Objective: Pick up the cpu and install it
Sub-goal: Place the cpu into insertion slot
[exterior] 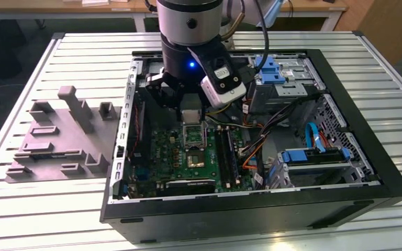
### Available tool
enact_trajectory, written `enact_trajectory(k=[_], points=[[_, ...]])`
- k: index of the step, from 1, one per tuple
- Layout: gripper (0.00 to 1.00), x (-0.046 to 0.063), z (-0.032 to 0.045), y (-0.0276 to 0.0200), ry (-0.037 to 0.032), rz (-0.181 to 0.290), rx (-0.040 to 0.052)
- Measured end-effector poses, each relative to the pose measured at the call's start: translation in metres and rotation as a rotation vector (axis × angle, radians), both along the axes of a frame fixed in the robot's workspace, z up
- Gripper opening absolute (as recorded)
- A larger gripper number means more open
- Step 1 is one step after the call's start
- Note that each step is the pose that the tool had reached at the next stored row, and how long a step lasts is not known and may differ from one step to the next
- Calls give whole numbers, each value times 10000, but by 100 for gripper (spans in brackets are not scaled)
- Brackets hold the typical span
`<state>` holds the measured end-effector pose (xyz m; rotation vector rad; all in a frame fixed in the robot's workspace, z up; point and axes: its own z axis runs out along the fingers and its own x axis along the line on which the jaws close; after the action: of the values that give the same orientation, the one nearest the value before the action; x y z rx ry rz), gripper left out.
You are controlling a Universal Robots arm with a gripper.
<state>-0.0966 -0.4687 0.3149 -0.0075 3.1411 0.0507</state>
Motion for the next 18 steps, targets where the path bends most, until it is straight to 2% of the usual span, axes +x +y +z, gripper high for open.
enact_trajectory(k=[11, 18], points=[[47, 0, -1, 0, 0, -12, 0], [47, 11, -103, -14, 0, -212, 3]])
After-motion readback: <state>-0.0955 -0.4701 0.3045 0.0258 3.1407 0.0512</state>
